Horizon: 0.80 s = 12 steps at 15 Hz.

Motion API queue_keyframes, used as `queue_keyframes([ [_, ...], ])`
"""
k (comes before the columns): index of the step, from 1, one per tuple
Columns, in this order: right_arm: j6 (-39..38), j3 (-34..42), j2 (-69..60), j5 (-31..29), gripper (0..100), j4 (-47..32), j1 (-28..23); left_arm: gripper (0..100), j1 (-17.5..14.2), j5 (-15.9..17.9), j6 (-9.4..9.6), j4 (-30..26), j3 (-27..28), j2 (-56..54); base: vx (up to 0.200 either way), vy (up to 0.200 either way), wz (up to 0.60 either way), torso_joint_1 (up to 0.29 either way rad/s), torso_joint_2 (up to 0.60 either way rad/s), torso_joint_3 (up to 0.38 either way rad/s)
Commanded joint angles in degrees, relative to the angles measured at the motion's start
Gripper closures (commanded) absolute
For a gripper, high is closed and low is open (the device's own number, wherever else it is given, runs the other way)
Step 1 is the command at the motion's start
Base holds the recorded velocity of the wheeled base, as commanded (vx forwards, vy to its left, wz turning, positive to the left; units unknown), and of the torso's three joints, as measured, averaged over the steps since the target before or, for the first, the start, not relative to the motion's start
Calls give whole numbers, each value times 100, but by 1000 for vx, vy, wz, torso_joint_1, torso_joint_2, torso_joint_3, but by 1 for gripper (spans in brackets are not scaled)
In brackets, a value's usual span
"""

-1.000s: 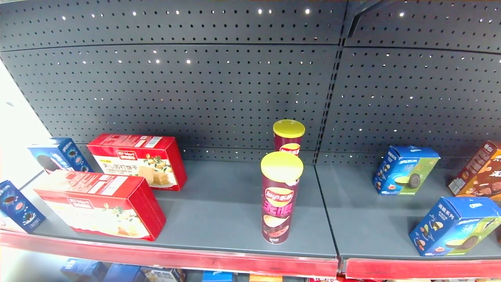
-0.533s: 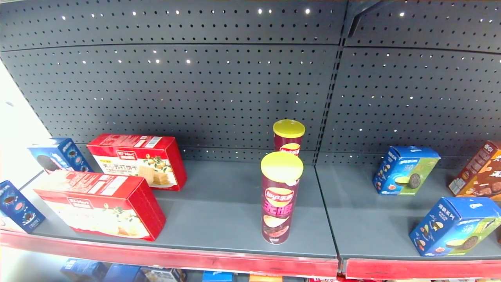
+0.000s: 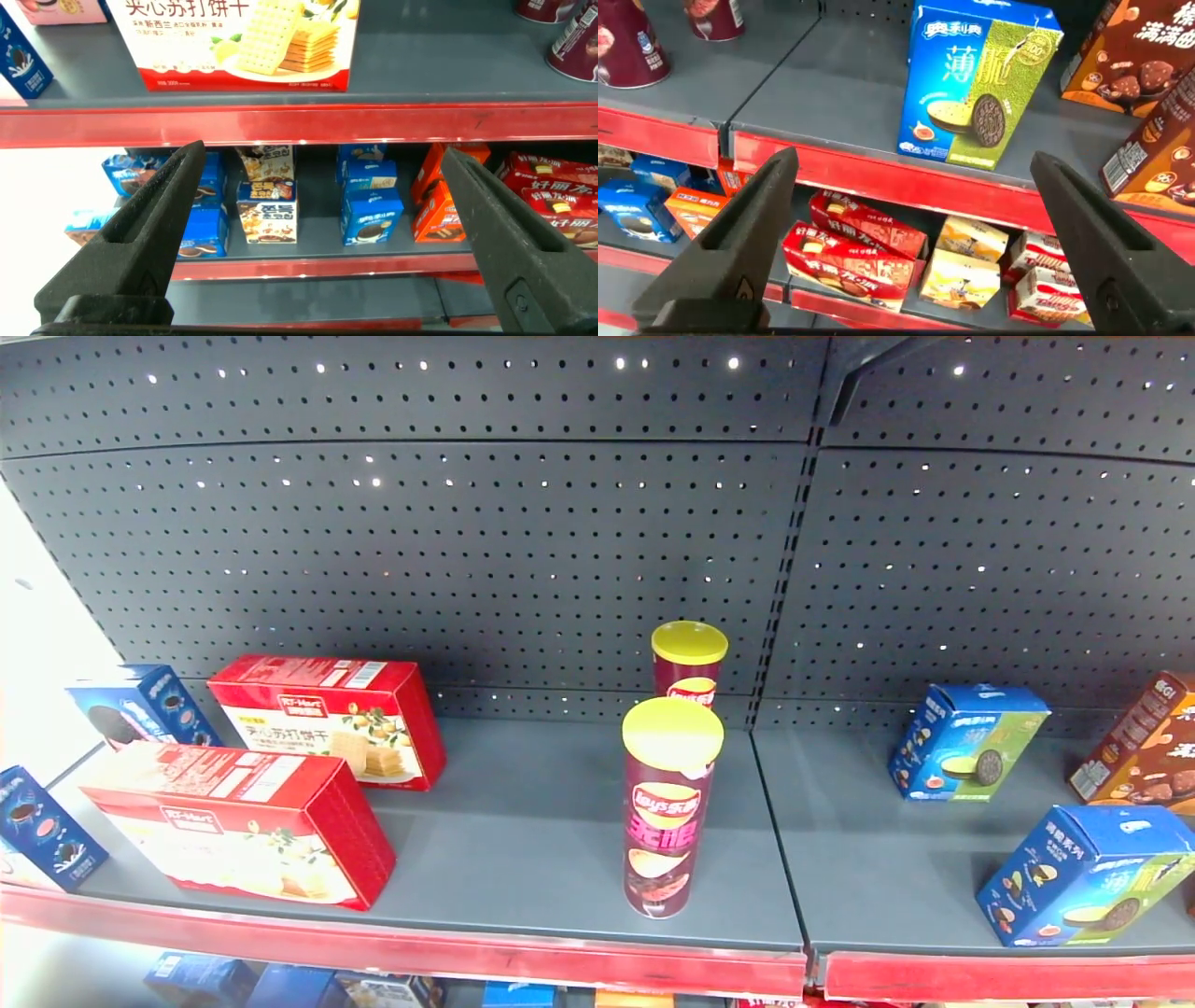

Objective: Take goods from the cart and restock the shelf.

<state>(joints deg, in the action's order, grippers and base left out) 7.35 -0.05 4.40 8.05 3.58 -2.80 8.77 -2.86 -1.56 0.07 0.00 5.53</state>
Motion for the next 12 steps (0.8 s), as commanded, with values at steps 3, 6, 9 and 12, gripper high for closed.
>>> queue_keyframes([
  [3, 3, 5, 43, 4, 0, 2, -1, 0, 2, -4, -2, 1, 0, 9, 0, 0, 0, 0, 0, 0],
  [6, 3, 5, 43, 4, 0, 2, -1, 0, 2, -4, -2, 1, 0, 9, 0, 0, 0, 0, 0, 0],
  [9, 3, 5, 43, 4, 0, 2, -1, 0, 11, 23, 7, -16, 9, 27, 0, 0, 0, 0, 0, 0],
  [12, 3, 5, 43, 4, 0, 2, -1, 0, 20, 5, 332, -42, 185, 176, 0, 0, 0, 0, 0, 0],
])
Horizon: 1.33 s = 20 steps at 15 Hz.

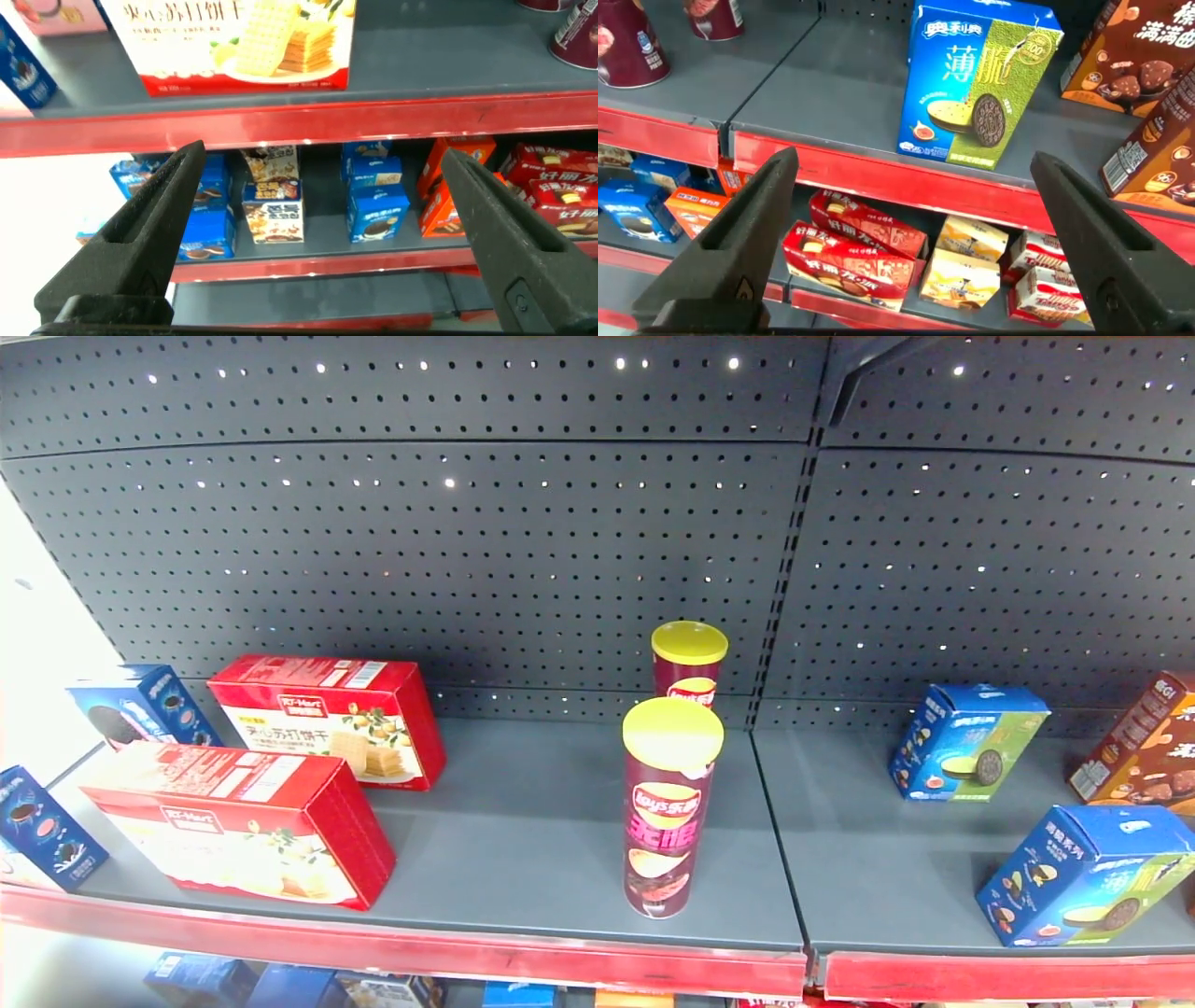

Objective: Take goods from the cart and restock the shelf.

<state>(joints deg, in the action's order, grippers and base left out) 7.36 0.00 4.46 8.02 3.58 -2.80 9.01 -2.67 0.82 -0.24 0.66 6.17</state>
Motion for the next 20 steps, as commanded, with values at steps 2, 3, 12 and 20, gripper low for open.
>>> queue_keyframes([
  [2, 2, 0, 37, 6, 0, 2, -1, 0, -4, 12, 112, -64, 655, 833, 0, 0, 0, 0, 0, 0],
  [3, 2, 0, 28, 6, 0, 2, -1, 0, 13, 74, 112, -72, 1191, 1466, 0, 0, 0, 0, 0, 0],
  [12, 2, 0, 37, 6, 0, 2, -1, 0, 716, 1453, 94, 1255, 2571, 5456, 0, 0, 0, 0, 0, 0],
  [20, 2, 0, 28, 6, 0, 2, -1, 0, 1516, 1489, 156, 1369, 3749, 7109, 0, 0, 0, 0, 0, 0],
])
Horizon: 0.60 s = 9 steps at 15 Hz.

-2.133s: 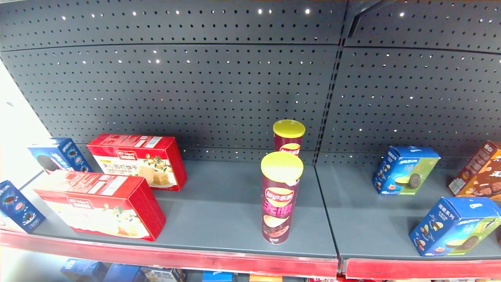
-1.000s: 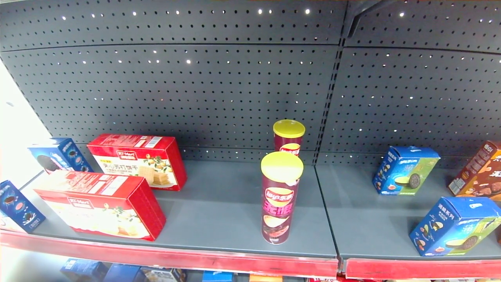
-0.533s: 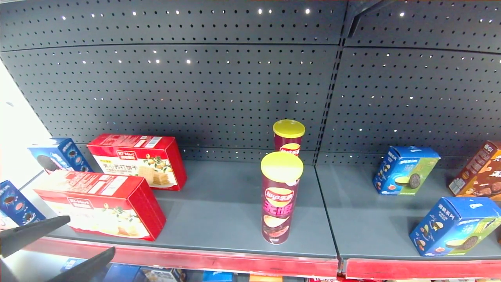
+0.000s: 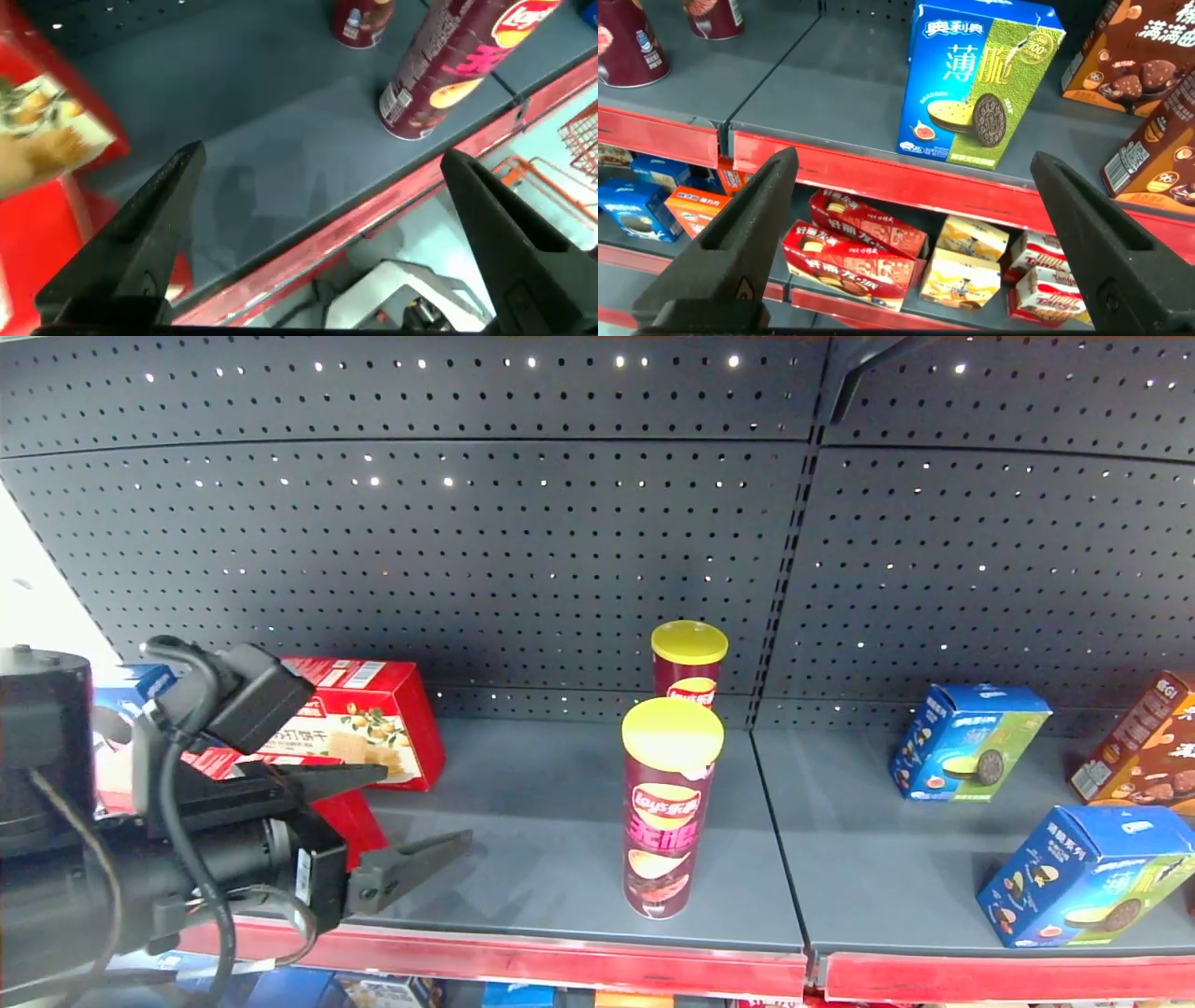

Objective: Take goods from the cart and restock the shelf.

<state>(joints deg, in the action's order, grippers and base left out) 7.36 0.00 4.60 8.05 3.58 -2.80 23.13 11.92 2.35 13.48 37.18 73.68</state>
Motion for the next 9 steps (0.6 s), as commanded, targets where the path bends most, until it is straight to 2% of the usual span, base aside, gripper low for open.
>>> queue_keyframes([
  [1, 2, 0, 15, 4, 0, 2, -1, 0, 324, -173, 20, -4, 167, 560, 0, 0, 0, 0, 0, 0],
  [5, 2, 0, 15, -5, 0, 2, -1, 0, 764, -173, 28, 251, 175, 1070, 0, 0, 0, 0, 0, 0],
  [9, 2, 0, 15, 4, 0, 2, -1, 0, 799, -199, 28, 339, 211, 1483, 0, 0, 0, 0, 0, 0],
])
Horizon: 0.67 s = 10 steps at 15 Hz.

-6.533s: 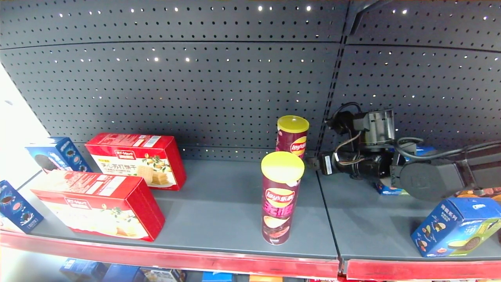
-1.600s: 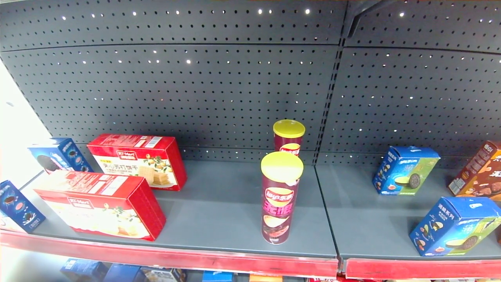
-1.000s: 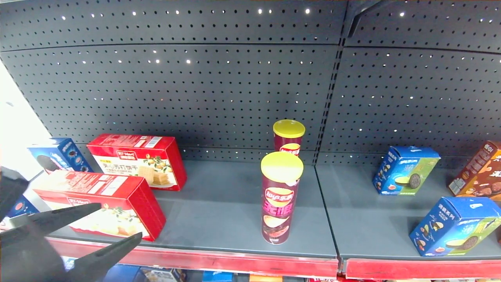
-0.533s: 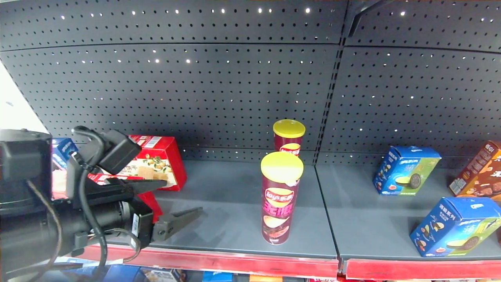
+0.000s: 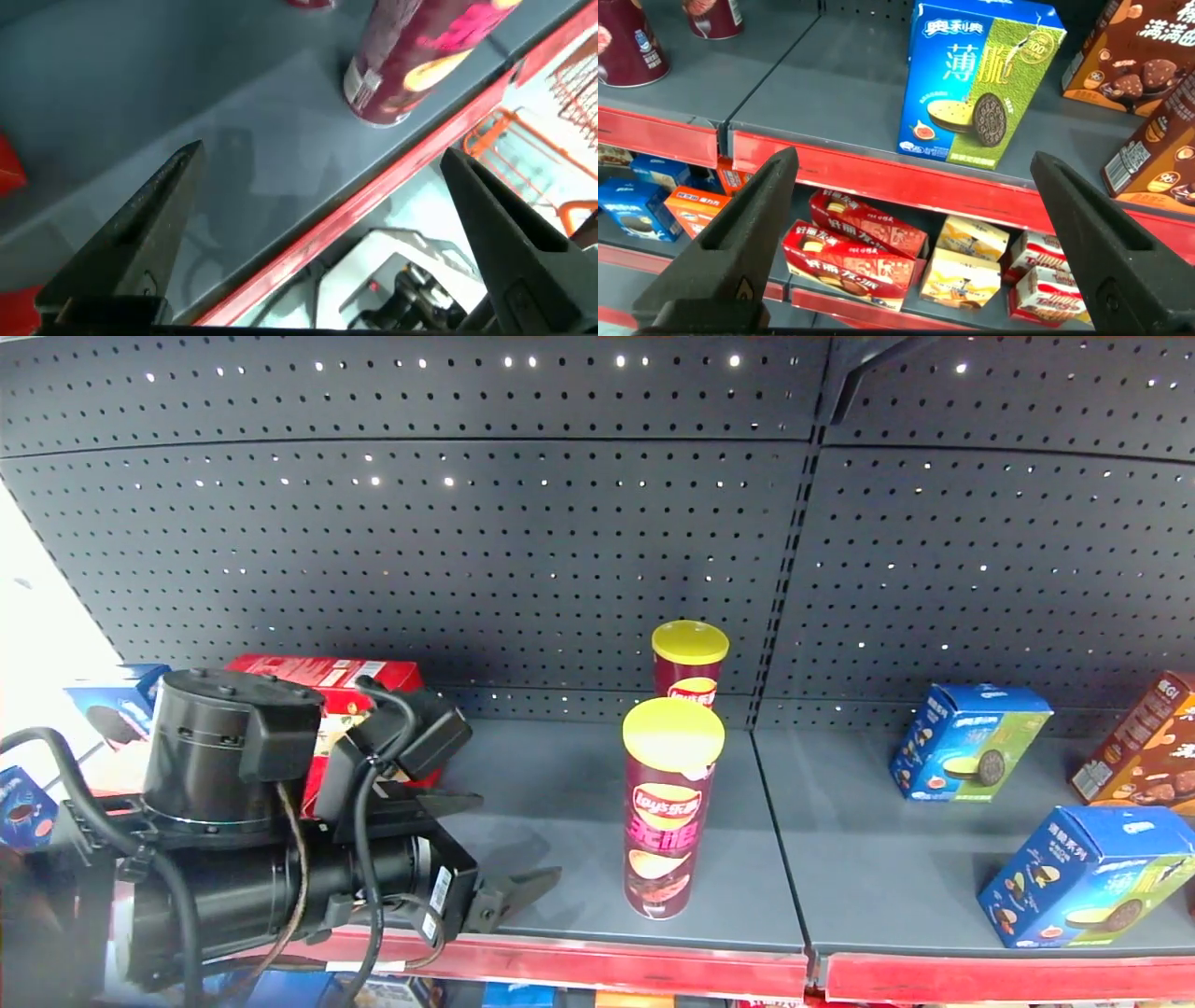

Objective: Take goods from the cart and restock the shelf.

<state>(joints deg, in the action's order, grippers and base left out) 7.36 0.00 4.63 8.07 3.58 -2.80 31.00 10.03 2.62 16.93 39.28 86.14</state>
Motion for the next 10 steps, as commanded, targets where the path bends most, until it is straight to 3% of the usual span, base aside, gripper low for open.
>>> queue_keyframes([
  [1, 2, 0, 20, 2, 0, 2, -1, 0, 11, -98, 10, -6, -25, 298, 0, 0, 0, 0, 0, 0],
  [3, 2, 0, 20, 2, 0, 2, -1, 0, 2, -485, 2, 3, -17, 536, 0, 0, 0, 0, 0, 0],
  [10, 2, 0, 20, -7, 0, 2, -1, 0, 20, -537, 10, 636, 256, 1274, 0, 0, 0, 0, 0, 0],
])
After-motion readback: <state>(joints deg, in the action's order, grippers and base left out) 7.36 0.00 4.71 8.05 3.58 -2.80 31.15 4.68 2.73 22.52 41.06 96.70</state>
